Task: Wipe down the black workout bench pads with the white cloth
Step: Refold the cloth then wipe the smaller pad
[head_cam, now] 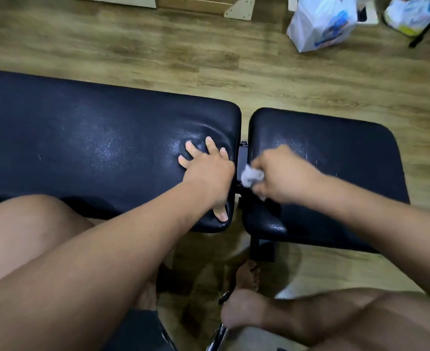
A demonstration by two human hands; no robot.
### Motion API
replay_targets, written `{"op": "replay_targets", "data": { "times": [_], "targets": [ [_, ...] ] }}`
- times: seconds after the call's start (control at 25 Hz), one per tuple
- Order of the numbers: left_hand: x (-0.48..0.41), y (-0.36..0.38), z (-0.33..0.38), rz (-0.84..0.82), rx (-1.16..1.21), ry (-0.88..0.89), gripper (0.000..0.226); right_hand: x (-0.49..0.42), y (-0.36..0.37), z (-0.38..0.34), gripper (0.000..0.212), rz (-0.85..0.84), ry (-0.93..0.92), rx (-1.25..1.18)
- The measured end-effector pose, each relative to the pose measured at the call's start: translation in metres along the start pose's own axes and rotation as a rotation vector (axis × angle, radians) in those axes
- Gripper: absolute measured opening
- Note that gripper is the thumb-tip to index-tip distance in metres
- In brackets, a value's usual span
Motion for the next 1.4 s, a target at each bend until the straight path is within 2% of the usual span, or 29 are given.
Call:
{"op": "replay_targets", "data": {
  "times": [0.04, 0.12, 0.28, 0.36, 0.56, 0.6, 0.72, 0.8, 0.92, 1.08, 1.2, 1.28, 1.4],
  "targets": [
    [0.000, 0.000, 0.000, -0.005, -0.005, -0.004, 0.153, 0.008, 0.006, -0.006, 0.010, -0.098, -0.034, 0.057],
    [-0.001, 0.000, 0.001, -0.009, -0.008, 0.000, 0.153, -0.007, -0.010, -0.006, 0.011, -0.087, -0.041, 0.143],
    [-0.002, -0.002, 0.000, -0.012, -0.014, 0.013, 0.154, -0.092, -0.074, 0.012, 0.013, 0.234, 0.062, 0.195],
    [-0.001, -0.001, 0.000, -0.016, -0.016, 0.012, 0.154, -0.108, -0.078, 0.004, 0.007, 0.284, 0.053, 0.196],
    [-0.003, 0.001, -0.002, 0.004, 0.012, -0.002, 0.155, -0.079, -0.028, -0.003, 0.008, 0.061, 0.009, 0.232],
    [-0.003, 0.000, -0.001, 0.003, 0.007, 0.001, 0.155, -0.081, -0.032, 0.000, 0.010, 0.063, 0.016, 0.247],
    [-0.002, 0.000, 0.001, -0.011, -0.012, 0.016, 0.153, -0.108, -0.071, 0.020, 0.016, 0.284, 0.094, 0.206],
    [-0.002, -0.002, -0.001, -0.004, -0.015, 0.014, 0.154, -0.112, -0.077, 0.028, 0.019, 0.349, 0.132, 0.134],
    [-0.003, 0.000, -0.002, -0.008, 0.006, 0.007, 0.154, -0.064, -0.034, 0.016, 0.007, 0.231, 0.010, 0.060],
    [-0.001, -0.001, 0.000, 0.002, -0.008, 0.009, 0.154, 0.049, 0.033, 0.000, 0.019, 0.060, -0.171, -0.037],
    [-0.001, -0.002, 0.001, -0.017, -0.016, 0.005, 0.153, 0.075, 0.053, -0.002, 0.008, -0.033, -0.223, -0.036],
    [0.000, -0.002, 0.001, -0.021, -0.005, 0.013, 0.153, 0.046, 0.032, 0.011, 0.007, 0.085, -0.182, 0.021],
    [0.002, -0.002, 0.001, -0.007, -0.005, 0.025, 0.153, -0.006, -0.023, 0.064, 0.018, 0.390, 0.118, 0.039]
  ]
}}
Point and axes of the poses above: each hand's wrist, its own x-axis away from the middle knuckle, its own y-axis out of the palm, z = x × y, the point moved 8 cm from there along -x, towards the middle knuckle, and after that the axes turned 3 degrees about -z, right-handed, at the moved point
